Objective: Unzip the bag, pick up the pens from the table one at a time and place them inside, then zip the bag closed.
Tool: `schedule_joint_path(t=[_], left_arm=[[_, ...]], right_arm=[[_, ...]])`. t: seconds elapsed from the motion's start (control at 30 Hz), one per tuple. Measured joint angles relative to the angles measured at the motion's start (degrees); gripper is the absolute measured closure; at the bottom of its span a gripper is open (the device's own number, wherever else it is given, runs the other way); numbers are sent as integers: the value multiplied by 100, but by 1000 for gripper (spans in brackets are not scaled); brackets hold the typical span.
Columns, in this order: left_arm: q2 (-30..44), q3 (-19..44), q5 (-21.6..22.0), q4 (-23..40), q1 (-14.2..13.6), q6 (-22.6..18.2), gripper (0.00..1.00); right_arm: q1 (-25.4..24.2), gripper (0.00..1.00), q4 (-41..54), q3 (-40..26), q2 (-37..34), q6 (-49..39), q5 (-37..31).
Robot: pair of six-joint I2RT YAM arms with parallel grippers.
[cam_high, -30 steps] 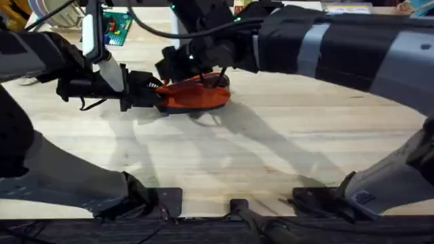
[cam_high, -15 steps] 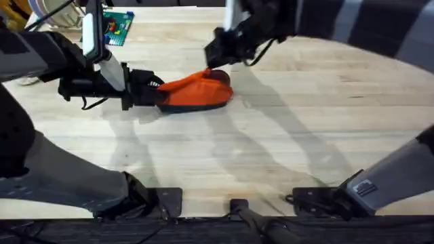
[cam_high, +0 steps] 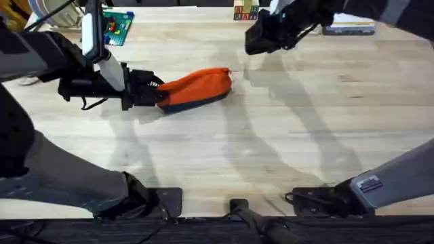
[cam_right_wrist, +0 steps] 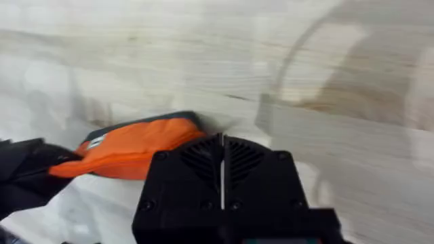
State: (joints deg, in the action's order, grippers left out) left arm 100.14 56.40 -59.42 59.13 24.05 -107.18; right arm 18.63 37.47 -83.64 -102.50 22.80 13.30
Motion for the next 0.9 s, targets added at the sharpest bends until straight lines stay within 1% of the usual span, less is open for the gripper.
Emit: schedule_joint_path(t=[0.23,0.37,0.4,0.5,0.57,0.7,0.73,0.77,0.9], left_arm=[[0,0,13,2,5,-1,957],[0,0,15,2,5,-2,957],[0,0,16,2,5,0,957],[0,0,16,2,5,-2,957],[0,0,16,2,5,-1,957],[0,0,18,2,5,0,957],[0,0,18,2,5,0,957],[0,0,19,2,5,-1,957],[0,0,21,2,5,0,957]], right_arm=[[-328,971,87,0,2,-95,-172],[-353,971,122,0,407,-347,-193],[-341,947,123,0,557,-429,-194],[-261,797,162,0,1010,-707,-196],[-171,649,240,-2,1284,-876,-194],[37,75,451,-13,1670,-1170,-196],[90,21,514,-15,1731,-1223,-196],[130,8,579,-17,1769,-1259,-196],[226,4,786,-17,1872,-1318,-196]])
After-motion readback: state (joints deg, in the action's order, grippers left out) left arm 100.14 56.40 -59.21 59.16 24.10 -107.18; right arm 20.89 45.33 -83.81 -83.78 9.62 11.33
